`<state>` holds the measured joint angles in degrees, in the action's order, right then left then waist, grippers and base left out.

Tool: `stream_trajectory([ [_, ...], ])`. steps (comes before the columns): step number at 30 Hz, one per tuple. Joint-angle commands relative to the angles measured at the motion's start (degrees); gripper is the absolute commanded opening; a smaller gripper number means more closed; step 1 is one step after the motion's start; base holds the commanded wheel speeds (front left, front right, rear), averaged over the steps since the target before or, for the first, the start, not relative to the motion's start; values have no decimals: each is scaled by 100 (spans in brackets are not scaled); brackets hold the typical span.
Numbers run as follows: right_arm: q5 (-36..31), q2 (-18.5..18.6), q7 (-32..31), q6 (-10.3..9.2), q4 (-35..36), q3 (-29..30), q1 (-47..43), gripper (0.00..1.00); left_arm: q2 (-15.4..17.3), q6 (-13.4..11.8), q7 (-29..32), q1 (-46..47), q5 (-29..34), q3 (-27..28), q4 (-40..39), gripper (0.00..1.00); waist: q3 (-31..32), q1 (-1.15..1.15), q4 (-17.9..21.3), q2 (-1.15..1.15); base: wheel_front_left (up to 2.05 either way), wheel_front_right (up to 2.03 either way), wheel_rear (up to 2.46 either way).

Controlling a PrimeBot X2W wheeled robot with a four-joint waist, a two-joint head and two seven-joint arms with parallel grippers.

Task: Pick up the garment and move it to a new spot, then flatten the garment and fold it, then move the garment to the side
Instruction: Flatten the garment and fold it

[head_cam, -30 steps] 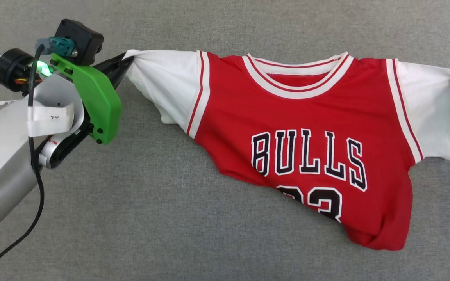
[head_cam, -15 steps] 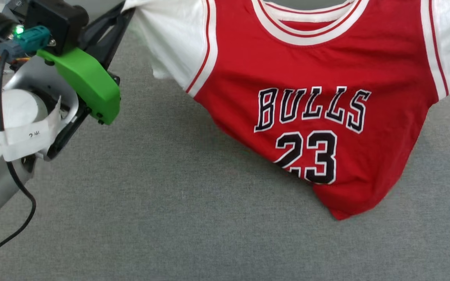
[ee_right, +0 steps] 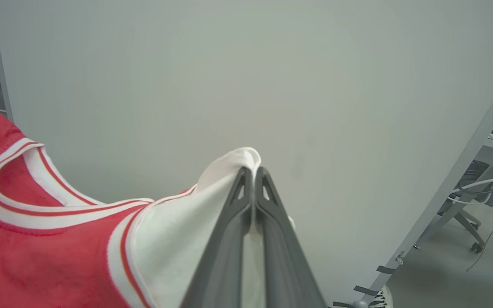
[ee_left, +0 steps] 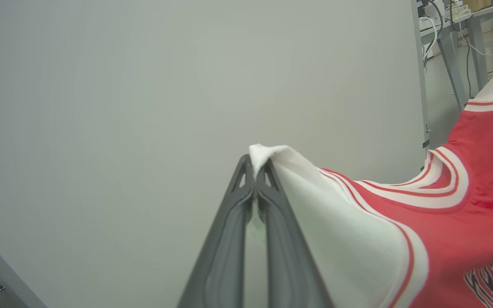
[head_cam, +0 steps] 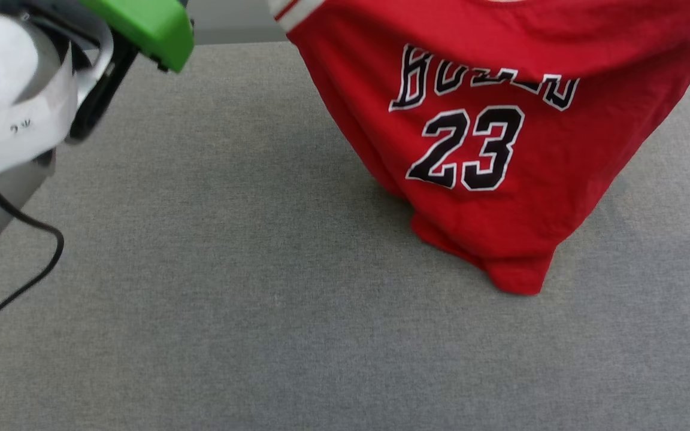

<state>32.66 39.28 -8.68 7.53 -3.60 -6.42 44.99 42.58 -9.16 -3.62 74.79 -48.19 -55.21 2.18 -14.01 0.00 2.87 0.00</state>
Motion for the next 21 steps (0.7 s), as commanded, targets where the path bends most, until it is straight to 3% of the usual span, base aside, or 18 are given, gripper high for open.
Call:
stream_trajectory([
  [1, -93, -83, -40, -4, -19, 18, 288, 0, -124, 78, -28, 285, 51, 51, 184, 0, -203, 0, 12, 0, 0, 0, 0],
  [11, -672, -415, 40, -4, -1323, -392, 2631, 0, -948, 618, -258, 2053, 487, 217, 1879, 0, -1054, 0, 93, 0, 0, 0, 0],
  [21, -1084, -664, 446, -4, -2793, -996, 4691, 0, -1356, 967, -726, 3579, 890, 371, 3351, 0, -1576, 0, 165, 0, 0, 0, 0],
])
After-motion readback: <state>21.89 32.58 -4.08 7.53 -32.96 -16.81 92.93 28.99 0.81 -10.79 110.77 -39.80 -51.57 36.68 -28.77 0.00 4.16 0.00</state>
